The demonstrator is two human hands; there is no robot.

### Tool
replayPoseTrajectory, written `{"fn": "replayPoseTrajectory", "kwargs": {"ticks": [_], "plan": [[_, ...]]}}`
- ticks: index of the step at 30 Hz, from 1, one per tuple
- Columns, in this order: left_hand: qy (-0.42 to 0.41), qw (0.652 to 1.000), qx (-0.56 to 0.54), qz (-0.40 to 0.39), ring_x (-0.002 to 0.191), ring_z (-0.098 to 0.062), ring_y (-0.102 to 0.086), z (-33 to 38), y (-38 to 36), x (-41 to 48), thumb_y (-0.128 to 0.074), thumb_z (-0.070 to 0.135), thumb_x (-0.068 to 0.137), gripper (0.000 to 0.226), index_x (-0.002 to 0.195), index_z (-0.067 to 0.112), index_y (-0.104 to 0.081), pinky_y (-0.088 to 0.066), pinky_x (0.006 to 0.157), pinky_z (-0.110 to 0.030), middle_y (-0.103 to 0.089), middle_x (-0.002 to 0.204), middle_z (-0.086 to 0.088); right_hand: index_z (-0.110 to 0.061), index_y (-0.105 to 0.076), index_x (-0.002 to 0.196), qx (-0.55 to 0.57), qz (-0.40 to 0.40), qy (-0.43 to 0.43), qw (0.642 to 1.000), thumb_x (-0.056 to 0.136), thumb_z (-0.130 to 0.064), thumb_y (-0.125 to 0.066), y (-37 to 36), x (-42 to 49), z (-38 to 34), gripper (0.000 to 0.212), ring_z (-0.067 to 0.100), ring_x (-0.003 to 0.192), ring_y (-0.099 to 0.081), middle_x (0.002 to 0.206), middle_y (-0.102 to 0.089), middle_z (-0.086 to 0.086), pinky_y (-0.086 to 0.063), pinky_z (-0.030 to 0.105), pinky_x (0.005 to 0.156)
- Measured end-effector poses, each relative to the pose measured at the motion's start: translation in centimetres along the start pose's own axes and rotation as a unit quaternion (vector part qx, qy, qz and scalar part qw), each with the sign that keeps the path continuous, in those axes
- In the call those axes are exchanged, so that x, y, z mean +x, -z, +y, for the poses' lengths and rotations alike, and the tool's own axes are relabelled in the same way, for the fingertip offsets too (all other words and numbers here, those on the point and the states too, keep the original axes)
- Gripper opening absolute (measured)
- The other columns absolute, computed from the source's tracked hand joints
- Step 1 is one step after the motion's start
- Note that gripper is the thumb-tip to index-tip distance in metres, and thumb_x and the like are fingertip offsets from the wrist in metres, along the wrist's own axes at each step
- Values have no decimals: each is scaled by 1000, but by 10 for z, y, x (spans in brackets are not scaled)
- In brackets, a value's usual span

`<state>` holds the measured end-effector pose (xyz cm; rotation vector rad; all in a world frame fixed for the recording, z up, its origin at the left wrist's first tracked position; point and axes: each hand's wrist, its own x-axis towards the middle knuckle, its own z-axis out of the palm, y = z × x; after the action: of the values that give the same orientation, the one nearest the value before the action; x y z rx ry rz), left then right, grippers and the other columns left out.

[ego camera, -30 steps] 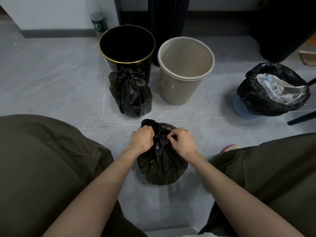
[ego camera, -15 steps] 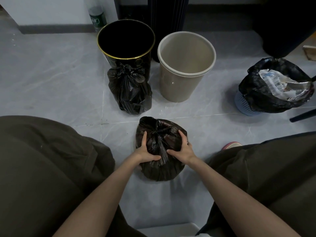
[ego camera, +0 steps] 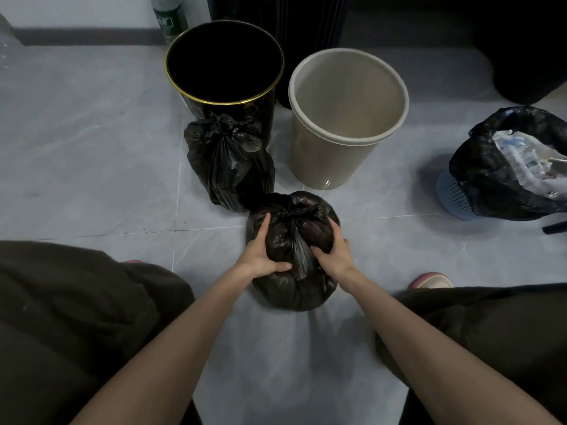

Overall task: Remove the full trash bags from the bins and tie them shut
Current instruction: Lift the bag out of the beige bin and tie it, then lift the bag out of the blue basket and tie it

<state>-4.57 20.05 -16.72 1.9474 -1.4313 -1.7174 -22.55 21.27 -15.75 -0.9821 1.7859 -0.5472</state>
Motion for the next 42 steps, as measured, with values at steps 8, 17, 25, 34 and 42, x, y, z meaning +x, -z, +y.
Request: {"fn": "replayPoseTrajectory", "kwargs": {"ticks": [8,17,25,34,42], "plan": [[-51,998,-21,37,137,-20,-36,31,7,51,-84,13,64,123,145,49,2,-31,114,-39,-34,150,-3,-41,-28,142,21,29,8,999,88,-22,-61,8,59,-25,66,29,124,-44,136,-35,11,-35,41,112],[-112,989,-14,93,137,-20,-36,74,30,79,-74,6,76,95,149,29,-17,-28,115,-31,-35,149,-5,-54,-22,137,73,-29,30,996,73,-36,-67,19,94,-45,81,24,130,-42,144,-38,0,-41,50,106],[-97,977,76,175,146,-31,-8,110,28,50,-69,21,83,92,149,35,-7,-16,118,-43,-13,157,-12,-29,-33,143,11,29,73,997,81,-8,-56,52,70,-51,69,25,128,-42,143,-37,5,-38,41,110],[-235,946,149,164,133,-26,-39,188,-4,14,-57,24,91,66,147,28,-22,-37,108,-44,-42,143,-7,-19,-46,133,-144,192,119,963,88,-9,-50,162,42,-64,47,29,118,-49,136,-40,10,-40,38,101],[-295,935,160,114,122,-26,-51,249,-55,19,-53,19,93,54,143,20,-35,-38,106,-37,-51,136,-7,-6,-41,137,-307,288,70,904,86,-8,-50,283,60,-41,52,34,131,-34,142,-40,15,-41,45,98]]}}
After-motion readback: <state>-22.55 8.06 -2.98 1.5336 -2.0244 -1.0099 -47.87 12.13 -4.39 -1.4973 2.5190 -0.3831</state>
